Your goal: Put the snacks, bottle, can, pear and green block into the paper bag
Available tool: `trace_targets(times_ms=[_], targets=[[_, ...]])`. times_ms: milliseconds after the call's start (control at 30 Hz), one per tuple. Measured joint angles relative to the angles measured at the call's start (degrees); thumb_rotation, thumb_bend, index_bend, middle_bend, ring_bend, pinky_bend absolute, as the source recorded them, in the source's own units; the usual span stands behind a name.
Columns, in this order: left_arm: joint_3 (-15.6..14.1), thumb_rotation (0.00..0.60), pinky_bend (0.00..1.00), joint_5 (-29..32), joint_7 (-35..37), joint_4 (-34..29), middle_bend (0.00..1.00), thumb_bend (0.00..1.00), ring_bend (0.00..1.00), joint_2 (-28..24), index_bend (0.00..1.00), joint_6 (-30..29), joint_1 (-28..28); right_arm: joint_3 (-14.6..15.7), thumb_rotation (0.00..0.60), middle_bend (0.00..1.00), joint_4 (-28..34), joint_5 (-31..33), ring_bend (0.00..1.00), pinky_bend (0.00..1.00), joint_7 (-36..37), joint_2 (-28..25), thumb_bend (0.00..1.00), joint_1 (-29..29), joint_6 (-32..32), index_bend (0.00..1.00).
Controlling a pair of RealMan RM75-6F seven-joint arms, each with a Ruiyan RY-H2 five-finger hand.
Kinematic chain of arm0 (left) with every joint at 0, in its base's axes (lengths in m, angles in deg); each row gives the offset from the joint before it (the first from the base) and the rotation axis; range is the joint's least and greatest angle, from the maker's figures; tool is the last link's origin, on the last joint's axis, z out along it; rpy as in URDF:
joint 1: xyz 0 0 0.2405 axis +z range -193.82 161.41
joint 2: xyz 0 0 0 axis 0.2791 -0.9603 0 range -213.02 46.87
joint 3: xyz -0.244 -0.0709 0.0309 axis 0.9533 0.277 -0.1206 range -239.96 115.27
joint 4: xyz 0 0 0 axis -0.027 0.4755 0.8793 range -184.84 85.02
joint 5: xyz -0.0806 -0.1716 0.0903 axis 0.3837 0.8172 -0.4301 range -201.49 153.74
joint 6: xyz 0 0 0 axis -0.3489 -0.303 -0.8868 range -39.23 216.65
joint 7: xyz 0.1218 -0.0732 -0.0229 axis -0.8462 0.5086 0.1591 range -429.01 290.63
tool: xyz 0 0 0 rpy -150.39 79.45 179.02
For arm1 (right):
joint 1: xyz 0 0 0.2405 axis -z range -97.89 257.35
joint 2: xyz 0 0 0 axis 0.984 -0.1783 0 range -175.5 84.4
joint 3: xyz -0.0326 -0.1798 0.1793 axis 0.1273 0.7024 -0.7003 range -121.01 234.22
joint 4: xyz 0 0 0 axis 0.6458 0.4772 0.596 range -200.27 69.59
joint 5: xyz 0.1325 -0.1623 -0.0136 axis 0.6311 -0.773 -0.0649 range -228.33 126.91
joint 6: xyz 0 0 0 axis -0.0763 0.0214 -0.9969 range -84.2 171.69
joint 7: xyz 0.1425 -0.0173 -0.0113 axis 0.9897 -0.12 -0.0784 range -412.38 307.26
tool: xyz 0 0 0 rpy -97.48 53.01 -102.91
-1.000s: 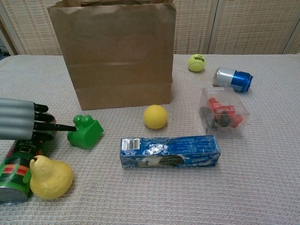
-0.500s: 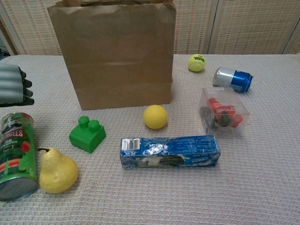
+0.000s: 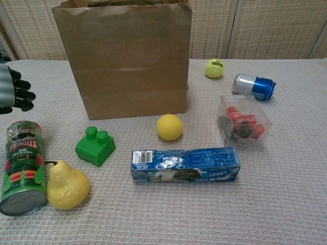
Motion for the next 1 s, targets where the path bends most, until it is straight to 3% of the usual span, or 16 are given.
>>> trace_targets(times_ms=[367,767,900,1000], targets=[[-2.19,0.600,0.14,-2.99,-2.51,-4.05,0.00,0.34,0.00,-1.88,0.00,0.50,0.23,0.12,0.600,0.00,-0.04,-0.17,0.00,0.00,0.06,-0.08,0.00,-0.01,-0.01,0.00],[-3.53,0.600,0.14,-3.04,-3.65,0.23,0.00,0.35,0.00,-0.79,0.00,3.22,1.83,0.13,0.600,0.00,0.03,0.07,0.00,0.00,-0.05,-0.08,0.00,-0.02,-0.19,0.00],[-4.20,0.600,0.16,-2.67,-2.31,2.11,0.00,0.35,0.00,0.02,0.00,4.18,2.52,-0.05,0.600,0.00,0.14,0.53,0.00,0.00,-0.32,0.06,0.00,-0.06,-0.38,0.00],[-5.78,0.600,0.23,-3.86,-0.56,3.56,0.00,0.36,0.03,1.42,0.04,3.90,2.95,-0.21,0.600,0.00,0.37,1.04,0.00,0.00,-0.97,0.23,0.00,-0.14,-0.74,0.00]])
